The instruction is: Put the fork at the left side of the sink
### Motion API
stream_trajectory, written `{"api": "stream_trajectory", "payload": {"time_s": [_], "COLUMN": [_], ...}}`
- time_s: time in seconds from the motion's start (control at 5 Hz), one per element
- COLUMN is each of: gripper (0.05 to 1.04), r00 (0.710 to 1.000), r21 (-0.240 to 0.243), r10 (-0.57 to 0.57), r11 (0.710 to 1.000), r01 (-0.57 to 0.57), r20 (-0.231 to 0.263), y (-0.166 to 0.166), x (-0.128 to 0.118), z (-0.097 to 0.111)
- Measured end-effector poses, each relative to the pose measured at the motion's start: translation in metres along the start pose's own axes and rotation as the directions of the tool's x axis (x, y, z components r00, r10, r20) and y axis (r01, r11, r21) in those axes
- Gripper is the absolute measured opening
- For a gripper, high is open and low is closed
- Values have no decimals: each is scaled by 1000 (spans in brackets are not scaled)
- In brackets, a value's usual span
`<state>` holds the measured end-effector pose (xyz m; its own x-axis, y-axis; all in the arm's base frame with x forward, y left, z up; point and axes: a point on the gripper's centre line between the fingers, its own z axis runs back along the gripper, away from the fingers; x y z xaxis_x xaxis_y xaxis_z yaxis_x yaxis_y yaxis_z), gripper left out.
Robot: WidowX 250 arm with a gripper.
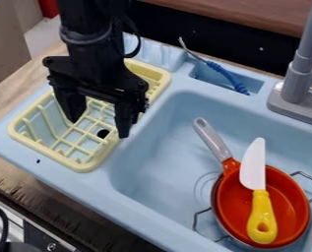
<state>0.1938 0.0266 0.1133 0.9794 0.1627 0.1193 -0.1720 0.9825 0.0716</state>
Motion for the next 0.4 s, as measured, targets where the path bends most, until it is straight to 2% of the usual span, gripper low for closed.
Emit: {"api": "stream_trajectory", "payload": {"time_s": [0.2, 0.4], "gripper": [997, 997], "r00": [1000, 995], "r21": [2, 24], "r10": [5, 98], "r11": [1000, 995], "r01": [-5, -98], "r20": [-18, -22], "y": [0, -8], "x": [-3, 12], "z": [-4, -11]}}
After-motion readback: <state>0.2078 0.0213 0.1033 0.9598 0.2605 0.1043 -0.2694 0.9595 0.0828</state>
